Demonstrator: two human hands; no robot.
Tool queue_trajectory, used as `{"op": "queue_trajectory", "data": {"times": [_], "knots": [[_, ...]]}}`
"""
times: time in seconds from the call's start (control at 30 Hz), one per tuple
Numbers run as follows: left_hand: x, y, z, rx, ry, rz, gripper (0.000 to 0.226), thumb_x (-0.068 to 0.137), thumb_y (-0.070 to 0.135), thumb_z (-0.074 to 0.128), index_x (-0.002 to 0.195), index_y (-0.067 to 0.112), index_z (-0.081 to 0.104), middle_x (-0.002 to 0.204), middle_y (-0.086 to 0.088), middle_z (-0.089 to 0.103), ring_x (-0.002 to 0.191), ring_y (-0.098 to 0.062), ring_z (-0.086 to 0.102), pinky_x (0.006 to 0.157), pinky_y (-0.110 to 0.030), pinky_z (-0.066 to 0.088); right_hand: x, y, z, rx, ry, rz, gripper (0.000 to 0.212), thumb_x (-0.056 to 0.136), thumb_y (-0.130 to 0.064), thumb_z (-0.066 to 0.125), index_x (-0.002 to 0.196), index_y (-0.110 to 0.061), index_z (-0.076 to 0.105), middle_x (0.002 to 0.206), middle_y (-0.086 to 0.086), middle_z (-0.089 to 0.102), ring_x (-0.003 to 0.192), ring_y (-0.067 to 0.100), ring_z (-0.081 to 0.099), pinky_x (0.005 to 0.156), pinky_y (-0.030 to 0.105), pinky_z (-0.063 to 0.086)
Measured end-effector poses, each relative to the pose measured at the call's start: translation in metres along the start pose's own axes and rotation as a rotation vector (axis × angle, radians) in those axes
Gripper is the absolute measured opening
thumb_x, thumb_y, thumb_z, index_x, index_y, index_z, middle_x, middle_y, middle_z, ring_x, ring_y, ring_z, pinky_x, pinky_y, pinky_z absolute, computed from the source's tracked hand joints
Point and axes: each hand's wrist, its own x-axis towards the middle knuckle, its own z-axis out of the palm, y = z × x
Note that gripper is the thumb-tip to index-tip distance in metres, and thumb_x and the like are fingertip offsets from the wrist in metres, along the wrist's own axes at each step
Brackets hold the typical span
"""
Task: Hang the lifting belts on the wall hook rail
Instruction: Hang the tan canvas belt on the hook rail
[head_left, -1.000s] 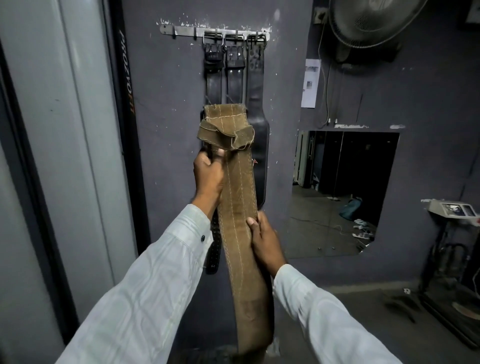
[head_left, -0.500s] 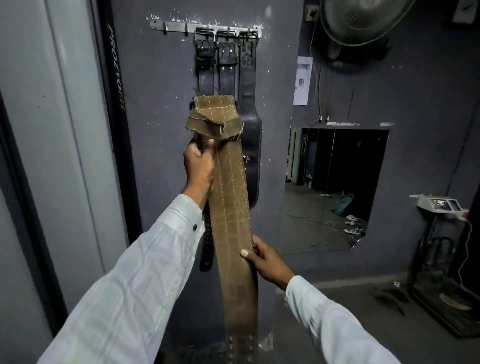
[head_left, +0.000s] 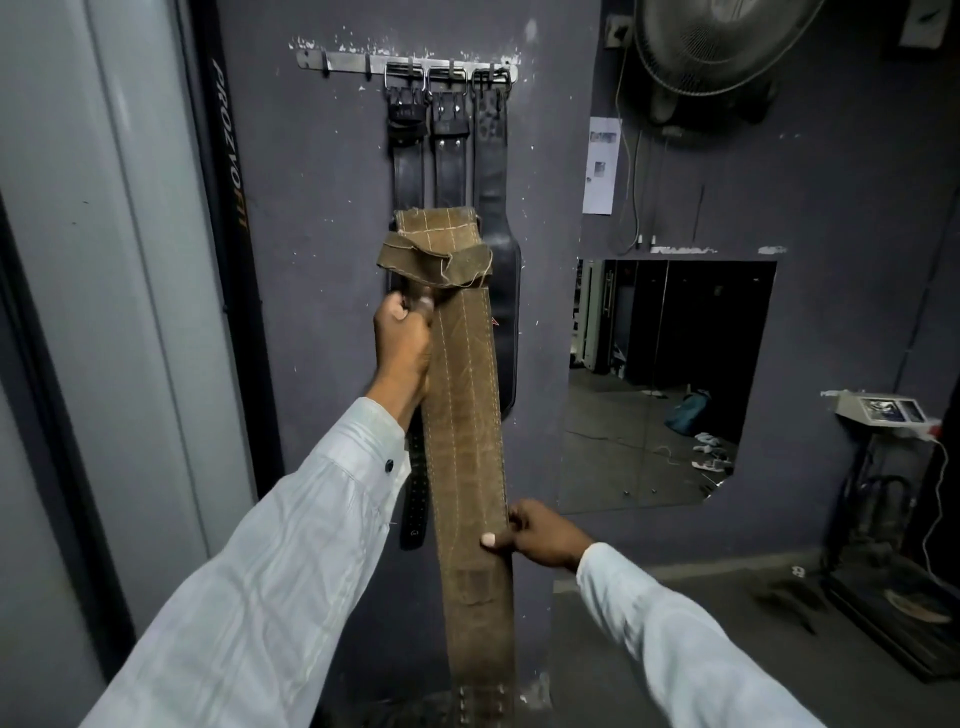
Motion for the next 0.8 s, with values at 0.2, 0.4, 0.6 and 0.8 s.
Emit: {"op": "queue_trajectory", "data": {"times": [0.2,0.4,0.6,0.8], "knots": [[-0.018,0.004,0.009,-0.083,-0.138,-0.089,0.016,0.099,0.009,0.052,0.115,0.007,0.054,0.095,-0.009,0.067,0.080,-0.019,0.065,0.074,-0.036,0.057,0.006,-0.137,-0.057,0.285,0.202,-0.330,0.030,0.094,-0.018,0.063,0.123,-0.013,0.060,0.105,-0.002,0.071,0.092,0.012,0.070,0.068,0.023,0.056],[-0.034,0.004,0.006,0.042,-0.229,-0.057,0.024,0.098,0.021,0.059,0.121,0.019,0.054,0.108,-0.006,0.069,0.095,-0.020,0.069,0.082,-0.040,0.059,0.014,-0.185,-0.069,0.409,0.393,-0.496,0.042,0.094,-0.005,0.061,0.134,-0.009,0.051,0.124,0.007,0.065,0.117,0.023,0.061,0.101,0.040,0.051],[-0.053,-0.030,-0.031,0.505,-0.446,-0.065,0.019,0.098,0.027,0.054,0.116,0.023,0.059,0.113,-0.002,0.070,0.108,-0.023,0.067,0.087,-0.042,0.057,0.018,-0.183,-0.065,0.421,0.475,-0.499,0.035,0.093,0.001,0.059,0.127,-0.006,0.057,0.114,0.004,0.068,0.102,0.014,0.065,0.094,0.034,0.054],[-0.063,-0.041,-0.041,0.500,-0.468,-0.069,0.043,0.092,0.021,0.064,0.133,0.020,0.051,0.126,-0.004,0.066,0.116,-0.018,0.064,0.102,-0.047,0.051,0.025,-0.183,-0.064,0.491,0.524,-0.504,0.031,0.090,-0.005,0.063,0.121,-0.005,0.061,0.120,0.018,0.069,0.110,0.031,0.066,0.099,0.048,0.052]]}}
